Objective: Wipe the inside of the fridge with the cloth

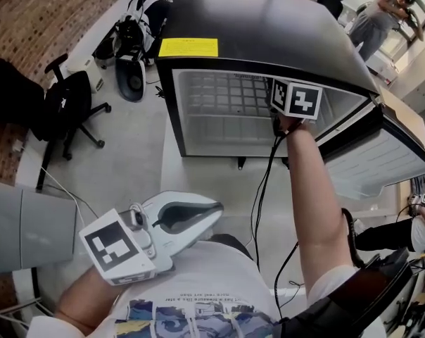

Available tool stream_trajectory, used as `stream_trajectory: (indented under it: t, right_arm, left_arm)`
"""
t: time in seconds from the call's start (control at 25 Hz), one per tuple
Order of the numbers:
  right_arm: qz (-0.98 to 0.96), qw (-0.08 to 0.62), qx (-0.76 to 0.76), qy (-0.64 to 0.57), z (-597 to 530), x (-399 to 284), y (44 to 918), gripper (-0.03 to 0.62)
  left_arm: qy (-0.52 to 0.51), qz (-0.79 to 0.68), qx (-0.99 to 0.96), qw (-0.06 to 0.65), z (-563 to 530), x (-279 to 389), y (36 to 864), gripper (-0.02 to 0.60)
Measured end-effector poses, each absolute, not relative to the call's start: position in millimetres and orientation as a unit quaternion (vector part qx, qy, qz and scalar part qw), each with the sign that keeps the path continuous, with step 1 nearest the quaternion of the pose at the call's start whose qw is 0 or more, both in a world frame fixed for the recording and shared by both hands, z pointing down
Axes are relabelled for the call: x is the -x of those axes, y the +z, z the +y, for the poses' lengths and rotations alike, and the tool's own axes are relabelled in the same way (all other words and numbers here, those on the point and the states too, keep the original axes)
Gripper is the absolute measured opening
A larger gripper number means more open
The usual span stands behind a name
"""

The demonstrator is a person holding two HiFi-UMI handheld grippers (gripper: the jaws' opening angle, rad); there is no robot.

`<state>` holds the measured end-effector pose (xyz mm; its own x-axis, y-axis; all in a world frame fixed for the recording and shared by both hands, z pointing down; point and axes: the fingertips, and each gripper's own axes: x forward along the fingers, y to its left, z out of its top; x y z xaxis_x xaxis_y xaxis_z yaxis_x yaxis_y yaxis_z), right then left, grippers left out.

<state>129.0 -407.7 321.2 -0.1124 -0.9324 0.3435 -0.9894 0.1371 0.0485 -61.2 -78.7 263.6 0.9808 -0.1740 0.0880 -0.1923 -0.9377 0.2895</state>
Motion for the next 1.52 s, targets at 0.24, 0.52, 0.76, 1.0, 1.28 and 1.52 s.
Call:
stream_trajectory:
  t: [0.24, 0.52, 0.76, 1.0, 1.28, 1.52]
  right_arm:
    - [-0.762, 0.127, -0.625, 0.117, -412.2, -92.3, 322.6, 0.052]
    - [-0.782, 0.119, -0.598, 0.131, -417.4, -44.8, 325.5, 0.052]
    - [-0.800, 0.109, -0.573, 0.138, -419.7, 1.9, 324.1, 0.052]
    - [-0.816, 0.072, -0.547, 0.170, -418.3, 36.5, 322.3, 0.052]
    - [-0.823, 0.002, -0.520, 0.228, -409.4, 57.4, 312.5, 0.052]
    - [-0.817, -0.029, -0.527, 0.233, -394.1, 36.7, 300.0, 0.052]
  left_arm:
    - [0.022, -0.103, -0.982, 0.158, -74.1, 77.2, 260.2, 0.008]
    - [0.025, -0.132, -0.978, 0.162, -72.5, 104.4, 263.4, 0.008]
    - [0.019, -0.152, -0.974, 0.169, -67.0, 129.8, 262.4, 0.008]
    - [0.019, -0.170, -0.971, 0.169, -57.7, 149.0, 264.7, 0.008]
    - [0.024, -0.178, -0.968, 0.173, -47.9, 166.7, 266.5, 0.008]
    - [0.043, -0.164, -0.972, 0.164, -43.0, 167.4, 276.0, 0.008]
